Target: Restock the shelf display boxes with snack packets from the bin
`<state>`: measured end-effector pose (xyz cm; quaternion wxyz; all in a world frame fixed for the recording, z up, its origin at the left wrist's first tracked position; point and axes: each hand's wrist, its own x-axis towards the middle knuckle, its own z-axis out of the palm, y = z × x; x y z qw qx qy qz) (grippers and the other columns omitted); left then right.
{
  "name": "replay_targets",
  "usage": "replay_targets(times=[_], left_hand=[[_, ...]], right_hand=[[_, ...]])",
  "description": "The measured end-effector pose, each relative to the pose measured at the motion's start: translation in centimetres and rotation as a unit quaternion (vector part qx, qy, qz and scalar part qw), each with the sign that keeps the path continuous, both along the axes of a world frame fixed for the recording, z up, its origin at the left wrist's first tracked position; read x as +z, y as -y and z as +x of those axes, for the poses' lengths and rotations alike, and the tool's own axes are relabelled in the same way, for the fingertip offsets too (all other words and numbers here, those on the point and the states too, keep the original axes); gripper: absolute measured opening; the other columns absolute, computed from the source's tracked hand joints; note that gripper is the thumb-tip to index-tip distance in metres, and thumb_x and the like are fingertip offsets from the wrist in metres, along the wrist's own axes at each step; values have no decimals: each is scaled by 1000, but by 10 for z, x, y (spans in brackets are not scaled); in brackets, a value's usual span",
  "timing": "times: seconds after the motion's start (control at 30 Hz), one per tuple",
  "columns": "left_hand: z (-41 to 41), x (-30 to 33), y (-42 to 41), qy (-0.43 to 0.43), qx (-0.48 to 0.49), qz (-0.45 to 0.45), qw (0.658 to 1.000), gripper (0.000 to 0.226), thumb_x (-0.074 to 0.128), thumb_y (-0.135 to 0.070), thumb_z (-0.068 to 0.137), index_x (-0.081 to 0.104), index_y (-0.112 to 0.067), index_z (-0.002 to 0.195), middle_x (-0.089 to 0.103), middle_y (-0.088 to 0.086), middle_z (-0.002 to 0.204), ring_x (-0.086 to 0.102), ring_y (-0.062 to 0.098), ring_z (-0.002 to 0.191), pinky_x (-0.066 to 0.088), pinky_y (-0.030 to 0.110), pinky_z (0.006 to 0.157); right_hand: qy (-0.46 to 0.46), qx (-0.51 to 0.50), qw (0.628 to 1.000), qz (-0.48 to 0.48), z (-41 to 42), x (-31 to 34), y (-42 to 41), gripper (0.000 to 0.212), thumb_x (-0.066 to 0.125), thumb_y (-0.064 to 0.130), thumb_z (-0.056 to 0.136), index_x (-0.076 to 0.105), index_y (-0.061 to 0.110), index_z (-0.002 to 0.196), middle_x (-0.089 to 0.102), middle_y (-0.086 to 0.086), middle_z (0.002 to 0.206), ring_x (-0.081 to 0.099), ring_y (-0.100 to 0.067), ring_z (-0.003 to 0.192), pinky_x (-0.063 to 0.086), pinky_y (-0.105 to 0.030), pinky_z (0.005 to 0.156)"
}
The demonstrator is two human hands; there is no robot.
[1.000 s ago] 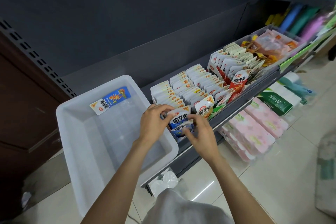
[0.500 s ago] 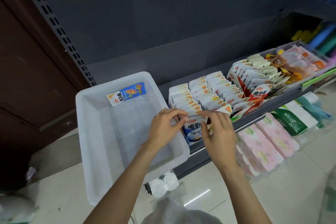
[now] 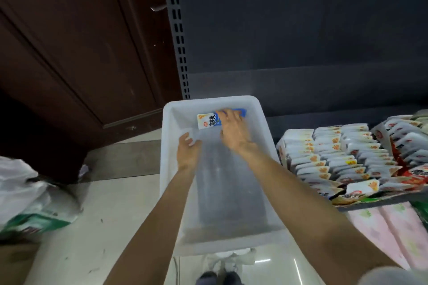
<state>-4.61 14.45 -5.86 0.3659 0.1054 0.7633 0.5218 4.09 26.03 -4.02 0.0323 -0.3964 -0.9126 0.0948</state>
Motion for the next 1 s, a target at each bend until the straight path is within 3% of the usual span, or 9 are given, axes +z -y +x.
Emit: replay_targets(times=[0.23,0.3,0.4,0.47,0.53,0.6,0.73,0.87,1.0], left_hand=[[-18,-5,-20,36,-30,6,999,54,58,-14,90,36,-15,140,50,11,134,52,26,119,40,25,90],[-19,-8,-23,76,-28,-5,997,62,60,-19,89,30,-13,143,53,14,131,56,28,114,46,31,92],[-12,-5,-13,166,-15,5,986,63,61,-23,89,31,-7,142,57,17,124,60,29,107,52,31,74],[-3,9,1,225,-57,54,971,35,57,-23,92,54,-6,121,67,12,107,65,26,96,53,24,62],[4,24,19,248,-132,97,955,27,55,-25,92,61,-10,114,71,8,98,68,19,85,53,26,70],[12,44,33,207,-182,132,952,26,57,-18,91,62,-10,115,69,10,101,67,19,86,52,29,77],[44,89,50,1,-288,177,941,18,65,-3,85,65,-17,97,65,9,81,62,9,71,50,18,68],[94,109,45,-190,-419,250,852,14,68,-13,84,67,-24,93,67,-2,82,59,8,68,48,17,69],[139,99,22,-349,-470,297,755,23,65,-31,84,67,-19,104,66,-7,103,57,8,95,44,21,85]], right_hand=[[86,41,982,161,-13,-13,-13,26,49,5,81,65,14,98,63,-9,93,55,-30,94,44,-35,81],[83,28,994,61,-12,-12,-6,23,44,10,92,61,13,108,57,-10,109,51,-30,105,42,-37,86],[-100,-85,990,-53,-5,0,13,19,51,22,94,64,8,98,60,-12,102,56,-30,91,41,-34,72],[-220,-141,947,-187,7,9,26,18,57,17,91,63,0,86,62,-15,86,53,-25,73,38,-33,64],[-317,-175,878,-312,28,26,41,11,59,12,90,62,4,83,61,-10,79,52,-17,65,40,-28,61],[-383,-182,824,-375,54,46,59,3,60,10,90,62,11,89,64,-8,84,57,-17,70,44,-27,59],[-501,-169,772,-353,117,90,97,25,64,2,86,57,25,94,66,2,86,58,-2,68,41,-14,52],[-582,-204,740,-269,192,117,127,29,71,8,80,60,25,102,70,9,88,62,-5,74,49,-19,57],[-647,-258,697,-170,257,122,150,19,58,12,81,59,24,96,70,12,81,67,-7,77,54,-21,69]])
